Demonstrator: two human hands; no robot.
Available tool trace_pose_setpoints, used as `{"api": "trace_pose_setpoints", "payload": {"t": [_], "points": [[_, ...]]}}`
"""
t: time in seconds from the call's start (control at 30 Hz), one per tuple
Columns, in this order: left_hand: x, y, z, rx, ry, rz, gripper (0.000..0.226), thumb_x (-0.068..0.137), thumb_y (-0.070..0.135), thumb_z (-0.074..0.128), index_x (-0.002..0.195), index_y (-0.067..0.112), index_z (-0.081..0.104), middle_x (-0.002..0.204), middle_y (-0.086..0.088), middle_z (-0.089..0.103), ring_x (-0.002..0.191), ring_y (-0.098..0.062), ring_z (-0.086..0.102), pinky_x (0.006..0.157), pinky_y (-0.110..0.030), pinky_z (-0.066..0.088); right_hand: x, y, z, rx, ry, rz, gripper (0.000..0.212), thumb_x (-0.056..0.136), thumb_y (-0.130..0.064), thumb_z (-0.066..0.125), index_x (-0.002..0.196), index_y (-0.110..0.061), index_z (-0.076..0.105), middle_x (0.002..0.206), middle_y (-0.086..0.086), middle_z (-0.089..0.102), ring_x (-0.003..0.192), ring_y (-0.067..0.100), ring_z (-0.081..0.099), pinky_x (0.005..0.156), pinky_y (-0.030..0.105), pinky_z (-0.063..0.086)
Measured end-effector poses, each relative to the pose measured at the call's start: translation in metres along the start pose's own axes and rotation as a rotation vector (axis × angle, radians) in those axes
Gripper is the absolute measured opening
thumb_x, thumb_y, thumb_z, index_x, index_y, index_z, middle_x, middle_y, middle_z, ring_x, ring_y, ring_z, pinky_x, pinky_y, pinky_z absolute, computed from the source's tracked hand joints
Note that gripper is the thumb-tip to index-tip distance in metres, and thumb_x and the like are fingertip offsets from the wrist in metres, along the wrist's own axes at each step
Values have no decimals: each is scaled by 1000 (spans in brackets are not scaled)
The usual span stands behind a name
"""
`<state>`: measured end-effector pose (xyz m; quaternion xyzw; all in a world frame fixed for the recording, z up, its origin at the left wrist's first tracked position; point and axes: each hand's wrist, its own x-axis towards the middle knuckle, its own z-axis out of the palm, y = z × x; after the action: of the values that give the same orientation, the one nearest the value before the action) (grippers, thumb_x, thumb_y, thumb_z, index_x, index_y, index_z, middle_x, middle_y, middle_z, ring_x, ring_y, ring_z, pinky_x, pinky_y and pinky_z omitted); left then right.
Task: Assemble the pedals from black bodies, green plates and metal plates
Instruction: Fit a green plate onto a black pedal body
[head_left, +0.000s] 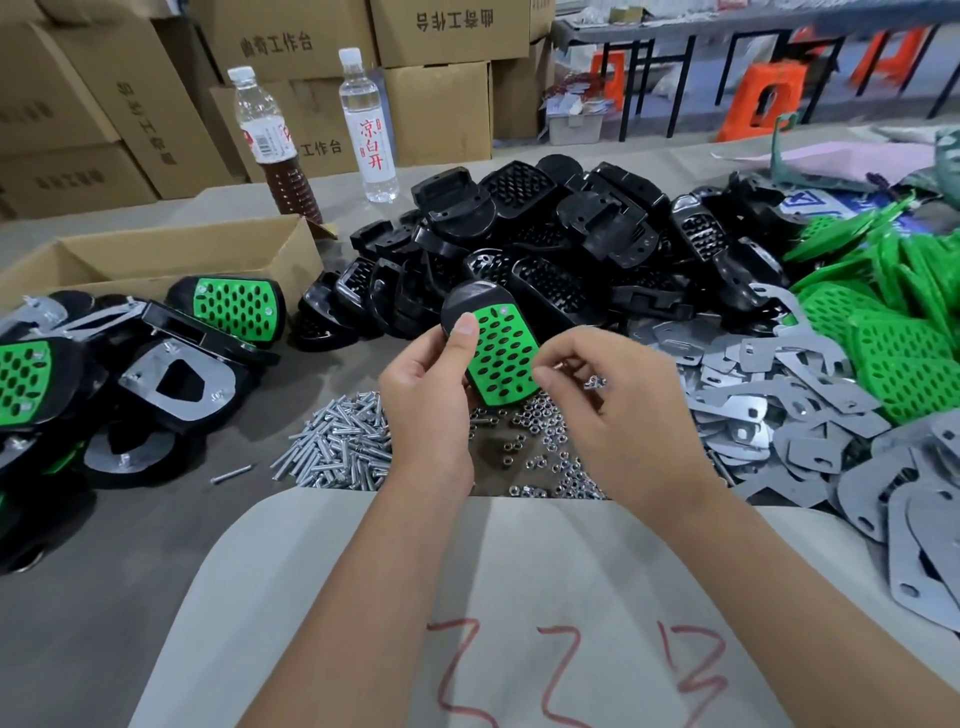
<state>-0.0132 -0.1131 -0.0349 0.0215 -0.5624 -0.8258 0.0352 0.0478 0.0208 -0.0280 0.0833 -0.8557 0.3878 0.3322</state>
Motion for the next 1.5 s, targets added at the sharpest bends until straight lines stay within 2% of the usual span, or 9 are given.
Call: {"api": "trace_pose_setpoints", "payload": {"t": [0.2, 0.47, 0.63, 0.73, 0.9, 1.2, 1.3, 1.4, 1.5], "points": [[1, -2, -2, 3, -24, 17, 19, 98, 20, 73, 80, 19, 81, 88, -6, 78, 82, -17, 74, 73, -34, 63, -6, 12, 0, 157, -29, 155, 12, 94, -4, 73, 88, -14, 76, 73, -14, 66, 48, 9, 67, 43, 20, 48], [-3, -5, 3, 7, -16, 46, 15, 100, 20, 70, 94, 8, 77, 92, -9, 79, 86, -20, 72, 82, -45, 61, -6, 12, 3, 175, -81, 147, 14, 91, -1, 74, 86, -14, 78, 70, -14, 66, 50, 10, 67, 44, 14, 48], [-7, -6, 7, -2, -31, 57, 10, 98, 14, 72, 97, 14, 82, 102, -15, 80, 100, -32, 75, 97, -56, 59, -2, 6, 3, -65, -71, 32, 12, 86, -2, 79, 82, -13, 77, 67, -16, 63, 63, 5, 60, 60, 23, 49], [-6, -8, 5, 26, -16, 80, 9, 95, 16, 74, 96, 16, 83, 99, -13, 80, 98, -35, 75, 92, -53, 61, -3, 3, 6, -140, -88, -34, 14, 84, 0, 78, 77, -11, 74, 67, -5, 66, 63, 11, 58, 62, 31, 49], [-4, -11, 4, 18, 39, 85, 19, 96, 11, 72, 88, 23, 83, 91, -7, 80, 88, -25, 73, 86, -50, 61, -5, 3, 8, 15, -67, 83, 12, 85, -4, 81, 79, -14, 79, 67, -12, 69, 71, 5, 64, 63, 7, 42], [-2, -11, 2, -18, 78, 37, 9, 98, 12, 71, 98, 8, 79, 96, -14, 79, 88, -27, 74, 79, -44, 61, -3, 10, -1, 440, -174, 407, 14, 92, -9, 77, 85, -19, 81, 61, -1, 68, 42, 19, 60, 44, 24, 48], [-1, -13, 3, 21, 77, 89, 14, 98, 11, 72, 90, 17, 81, 91, -9, 80, 87, -24, 73, 83, -46, 61, -3, 10, 0, 243, -148, 254, 8, 86, -7, 83, 84, -15, 83, 62, -12, 69, 49, 5, 61, 51, 12, 46], [-1, -15, 2, 108, 63, 177, 27, 97, 12, 72, 79, 29, 81, 81, 5, 78, 77, -10, 70, 71, -31, 60, -4, 5, 7, -27, -121, -5, 8, 80, -5, 86, 80, -12, 83, 70, -8, 74, 68, 6, 66, 61, 14, 46], [-1, -15, 2, 135, 37, 211, 24, 96, 13, 72, 80, 29, 80, 79, 6, 77, 74, -6, 69, 65, -23, 56, -4, 5, 6, 203, -178, 237, 15, 84, -4, 82, 74, -16, 80, 58, -1, 69, 44, 9, 62, 46, 20, 48]]}}
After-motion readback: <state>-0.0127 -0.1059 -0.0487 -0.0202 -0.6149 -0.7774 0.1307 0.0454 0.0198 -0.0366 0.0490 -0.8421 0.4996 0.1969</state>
